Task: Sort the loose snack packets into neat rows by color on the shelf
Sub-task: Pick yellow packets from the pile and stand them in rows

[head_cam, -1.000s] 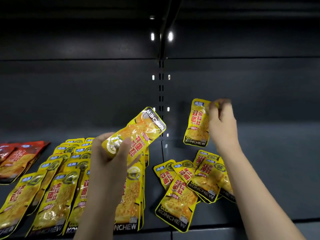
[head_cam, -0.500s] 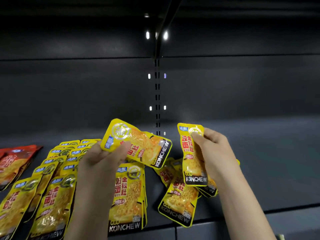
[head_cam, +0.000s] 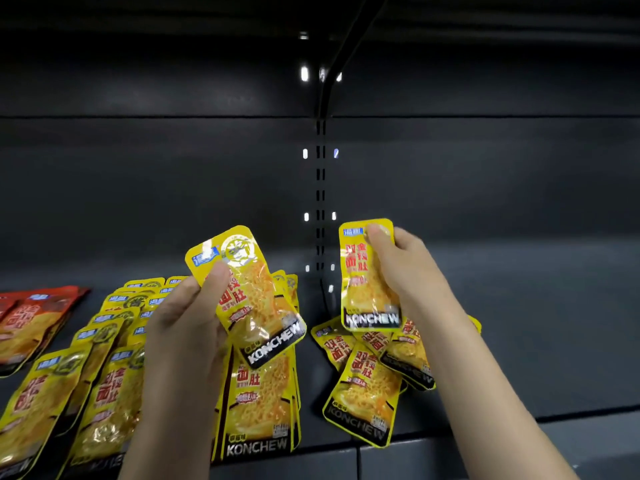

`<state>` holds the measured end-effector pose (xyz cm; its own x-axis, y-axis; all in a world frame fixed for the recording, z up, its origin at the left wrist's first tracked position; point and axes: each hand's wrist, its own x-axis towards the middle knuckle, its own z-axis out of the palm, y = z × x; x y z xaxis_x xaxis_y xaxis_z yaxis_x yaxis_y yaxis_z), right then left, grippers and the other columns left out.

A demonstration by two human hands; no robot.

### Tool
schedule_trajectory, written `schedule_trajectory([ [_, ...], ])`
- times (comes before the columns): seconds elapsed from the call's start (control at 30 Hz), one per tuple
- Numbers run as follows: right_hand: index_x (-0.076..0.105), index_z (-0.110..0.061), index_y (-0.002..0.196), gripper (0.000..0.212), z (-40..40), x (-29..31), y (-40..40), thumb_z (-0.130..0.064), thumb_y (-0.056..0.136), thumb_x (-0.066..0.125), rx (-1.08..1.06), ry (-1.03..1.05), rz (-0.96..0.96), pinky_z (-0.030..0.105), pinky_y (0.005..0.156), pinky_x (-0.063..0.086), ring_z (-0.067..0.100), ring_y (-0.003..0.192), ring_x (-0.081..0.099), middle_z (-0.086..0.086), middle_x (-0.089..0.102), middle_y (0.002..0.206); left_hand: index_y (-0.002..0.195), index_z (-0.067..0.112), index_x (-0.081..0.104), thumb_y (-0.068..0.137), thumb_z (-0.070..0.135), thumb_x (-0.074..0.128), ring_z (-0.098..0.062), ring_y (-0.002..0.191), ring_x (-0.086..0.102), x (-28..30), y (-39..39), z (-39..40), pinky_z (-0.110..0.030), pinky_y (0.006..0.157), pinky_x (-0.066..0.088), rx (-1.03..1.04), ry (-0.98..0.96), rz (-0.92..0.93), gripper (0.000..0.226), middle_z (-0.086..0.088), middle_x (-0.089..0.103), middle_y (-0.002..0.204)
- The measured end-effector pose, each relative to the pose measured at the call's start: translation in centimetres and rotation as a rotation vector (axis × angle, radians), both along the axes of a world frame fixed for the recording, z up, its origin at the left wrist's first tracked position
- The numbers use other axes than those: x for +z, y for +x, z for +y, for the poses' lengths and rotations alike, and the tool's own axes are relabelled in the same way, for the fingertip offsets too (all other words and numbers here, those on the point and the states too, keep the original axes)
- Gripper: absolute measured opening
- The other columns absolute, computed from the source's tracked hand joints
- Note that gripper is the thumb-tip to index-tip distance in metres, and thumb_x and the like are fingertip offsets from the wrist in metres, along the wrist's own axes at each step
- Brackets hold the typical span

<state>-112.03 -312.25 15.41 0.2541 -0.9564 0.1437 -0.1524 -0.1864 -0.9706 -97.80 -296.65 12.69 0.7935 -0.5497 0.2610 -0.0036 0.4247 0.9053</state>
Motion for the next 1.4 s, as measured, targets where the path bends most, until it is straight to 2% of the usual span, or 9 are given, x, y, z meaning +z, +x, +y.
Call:
schedule_trajectory([
  [0.2,0.052,-0.018,0.085,0.019,-3.7,0.7,4.0,-0.030,0.098,0.047,0.185,0.166,0.075,0.019,0.042,0.022,0.010,0.047,0.029,-0.001,0.034,0.062,0.062,0.021,0.038,0.085,0.020,0.066,-0.008,0.053,0.034,0.1,0.7,0.7,-0.020,0.055,0.030,0.073,-0.042,0.157,0.037,0.004,0.033,0.059],
  [0.3,0.050,-0.018,0.103,0.007,-5.7,0.1,4.6,-0.022,0.098,0.050,0.262,0.295,0.155,0.016,0.036,0.032,0.010,0.054,0.032,0.001,0.036,0.069,0.060,0.016,0.038,0.087,0.014,0.064,-0.011,0.058,0.034,-0.1,0.7,1.1,-0.024,0.061,0.031,0.056,-0.074,0.159,0.037,0.002,0.031,0.060],
  [0.43,0.045,-0.017,0.124,0.025,-7.5,-0.4,4.6,-0.017,0.099,0.047,0.285,0.327,0.186,0.022,0.052,0.043,0.012,0.061,0.046,0.005,0.047,0.080,0.061,0.017,0.039,0.087,0.011,0.062,-0.011,0.059,0.034,-0.5,0.9,1.1,-0.024,0.062,0.031,0.052,-0.084,0.194,0.036,0.004,0.032,0.058],
  [0.57,0.041,-0.014,0.138,0.039,-8.5,-0.9,4.7,-0.019,0.099,0.047,0.235,0.159,0.346,0.020,0.050,0.033,0.010,0.056,0.043,0.003,0.048,0.069,0.059,0.018,0.041,0.086,0.013,0.063,-0.011,0.058,0.034,-0.8,1.0,0.8,-0.026,0.062,0.031,0.062,-0.056,0.191,0.036,0.003,0.035,0.058],
  [0.67,0.048,-0.010,0.131,0.032,-8.7,-1.2,4.6,-0.018,0.099,0.045,0.232,0.033,0.453,0.022,0.047,0.025,0.014,0.051,0.033,0.006,0.041,0.061,0.055,0.018,0.043,0.085,0.013,0.063,-0.010,0.054,0.036,-0.5,0.8,0.4,-0.025,0.060,0.032,0.053,-0.038,0.196,0.037,0.007,0.039,0.051],
  [0.8,0.053,-0.008,0.096,0.011,-8.7,-2.2,4.9,-0.017,0.098,0.048,0.312,0.029,0.597,0.018,0.042,0.034,0.010,0.046,0.043,0.005,0.048,0.060,0.056,0.018,0.041,0.085,0.013,0.065,-0.006,0.045,0.038,0.1,0.7,-0.7,-0.025,0.057,0.032,0.017,0.007,0.140,0.038,0.007,0.037,0.048],
  [0.97,0.049,-0.005,0.065,0.030,-9.3,-4.7,5.8,-0.010,0.095,0.054,0.220,0.140,0.586,0.014,0.031,0.038,0.003,0.023,0.043,0.004,0.054,0.042,0.046,0.020,0.044,0.085,0.023,0.067,-0.010,0.045,0.040,0.9,2.5,-3.6,-0.028,0.053,0.033,-0.011,0.207,-0.030,0.046,0.007,0.042,0.045],
  [1.1,0.053,-0.010,0.064,0.029,-9.6,-5.4,6.0,-0.013,0.093,0.055,0.164,0.066,0.541,0.015,0.043,0.046,0.007,0.035,0.051,0.004,0.058,0.052,0.057,0.011,0.044,0.086,0.025,0.066,-0.010,0.045,0.040,2.0,3.4,-4.7,-0.024,0.052,0.035,0.001,0.249,-0.062,0.039,0.003,0.043,0.049],
  [1.4,0.044,-0.016,0.069,0.029,-8.8,-3.9,5.0,-0.018,0.098,0.046,0.061,-0.305,0.296,0.012,0.044,0.045,0.007,0.043,0.061,0.015,0.068,0.070,0.062,0.010,0.043,0.088,0.025,0.064,-0.010,0.048,0.041,2.2,4.3,-4.7,-0.025,0.057,0.036,-0.006,0.255,-0.046,0.037,0.000,0.042,0.055],
])
